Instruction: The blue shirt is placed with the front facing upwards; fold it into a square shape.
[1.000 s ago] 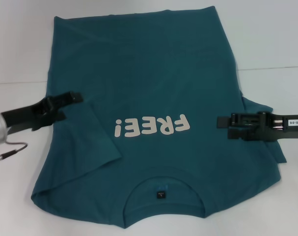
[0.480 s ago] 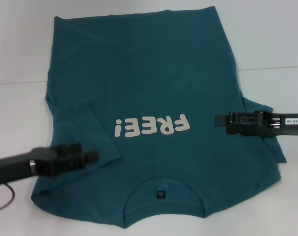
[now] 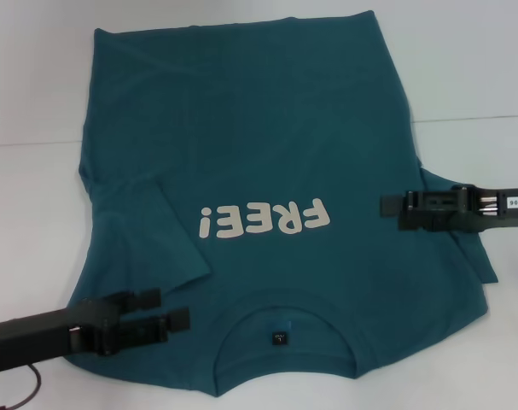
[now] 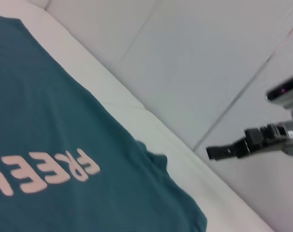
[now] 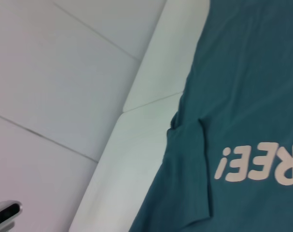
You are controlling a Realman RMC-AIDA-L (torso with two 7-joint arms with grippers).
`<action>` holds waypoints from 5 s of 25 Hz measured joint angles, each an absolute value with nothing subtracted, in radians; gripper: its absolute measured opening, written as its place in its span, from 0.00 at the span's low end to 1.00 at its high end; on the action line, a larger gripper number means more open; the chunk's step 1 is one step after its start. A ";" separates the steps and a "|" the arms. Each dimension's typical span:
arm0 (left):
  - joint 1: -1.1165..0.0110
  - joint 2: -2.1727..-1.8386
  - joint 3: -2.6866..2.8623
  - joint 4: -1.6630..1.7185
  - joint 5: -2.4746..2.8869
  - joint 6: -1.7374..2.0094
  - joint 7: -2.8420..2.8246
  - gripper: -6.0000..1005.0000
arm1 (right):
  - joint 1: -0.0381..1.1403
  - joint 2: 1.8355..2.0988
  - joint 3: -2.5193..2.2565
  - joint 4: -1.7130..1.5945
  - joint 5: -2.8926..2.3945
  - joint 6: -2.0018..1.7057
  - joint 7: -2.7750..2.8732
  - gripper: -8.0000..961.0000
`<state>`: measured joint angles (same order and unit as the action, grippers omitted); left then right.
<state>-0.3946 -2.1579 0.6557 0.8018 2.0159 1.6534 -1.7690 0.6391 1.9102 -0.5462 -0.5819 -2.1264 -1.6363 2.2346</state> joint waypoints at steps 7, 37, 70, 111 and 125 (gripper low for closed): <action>-0.389 -2.152 0.585 0.792 2.011 1.664 -1.839 0.93 | 0.654 1.834 -0.549 -0.584 -2.147 -1.645 2.341 0.96; -0.397 -2.154 0.554 0.787 1.969 1.656 -1.893 0.93 | 0.628 1.752 -0.478 -0.662 -2.425 -1.504 2.526 0.96; -0.391 -2.158 0.553 0.752 1.942 1.620 -1.891 0.93 | 0.702 1.884 -0.733 -0.647 -2.511 -1.142 2.388 0.96; -0.386 -2.154 0.529 0.749 1.908 1.615 -1.893 0.93 | 0.730 1.941 -0.735 -0.568 -2.506 -0.989 2.380 0.96; -0.383 -2.154 0.528 0.749 1.908 1.621 -1.893 0.93 | 0.742 1.942 -0.734 -0.571 -2.504 -1.045 2.417 0.96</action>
